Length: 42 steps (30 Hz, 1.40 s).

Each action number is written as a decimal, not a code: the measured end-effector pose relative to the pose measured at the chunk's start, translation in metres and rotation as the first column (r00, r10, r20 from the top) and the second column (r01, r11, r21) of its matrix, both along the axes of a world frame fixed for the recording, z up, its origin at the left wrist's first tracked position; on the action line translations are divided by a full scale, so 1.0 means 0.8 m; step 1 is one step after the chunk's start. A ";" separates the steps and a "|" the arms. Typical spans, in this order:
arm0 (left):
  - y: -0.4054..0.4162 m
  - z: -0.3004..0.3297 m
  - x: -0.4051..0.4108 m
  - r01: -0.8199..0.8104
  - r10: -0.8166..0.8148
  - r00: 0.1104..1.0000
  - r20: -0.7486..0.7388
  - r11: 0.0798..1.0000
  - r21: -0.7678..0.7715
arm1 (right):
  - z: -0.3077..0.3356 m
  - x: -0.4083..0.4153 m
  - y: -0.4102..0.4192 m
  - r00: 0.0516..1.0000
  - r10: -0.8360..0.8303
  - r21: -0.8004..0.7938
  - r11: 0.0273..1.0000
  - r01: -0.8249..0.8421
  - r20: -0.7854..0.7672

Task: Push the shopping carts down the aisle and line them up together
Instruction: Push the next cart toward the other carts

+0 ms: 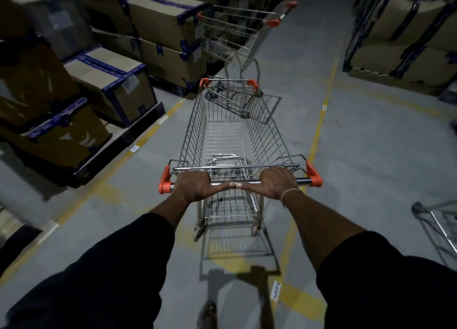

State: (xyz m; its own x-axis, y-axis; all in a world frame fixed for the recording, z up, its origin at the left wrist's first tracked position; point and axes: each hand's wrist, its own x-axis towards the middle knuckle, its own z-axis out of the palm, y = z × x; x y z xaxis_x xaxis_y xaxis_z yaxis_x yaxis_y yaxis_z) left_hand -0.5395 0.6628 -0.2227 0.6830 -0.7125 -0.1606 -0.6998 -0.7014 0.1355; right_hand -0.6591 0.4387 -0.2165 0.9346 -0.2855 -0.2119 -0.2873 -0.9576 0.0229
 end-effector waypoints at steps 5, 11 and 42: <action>-0.076 -0.003 0.046 -0.006 0.007 1.000 -0.021 1.000 0.011 | 0.004 0.048 -0.077 1.000 0.005 -0.017 1.000 -0.005 -0.006; -0.167 0.000 0.096 -0.040 0.041 0.999 -0.019 0.998 0.046 | -0.002 0.109 -0.175 0.999 0.033 -0.030 0.999 -0.033 0.004; -0.567 -0.013 0.374 -0.347 0.354 0.925 0.139 0.935 -0.072 | -0.005 0.489 -0.607 0.936 0.343 0.027 0.938 -0.346 0.081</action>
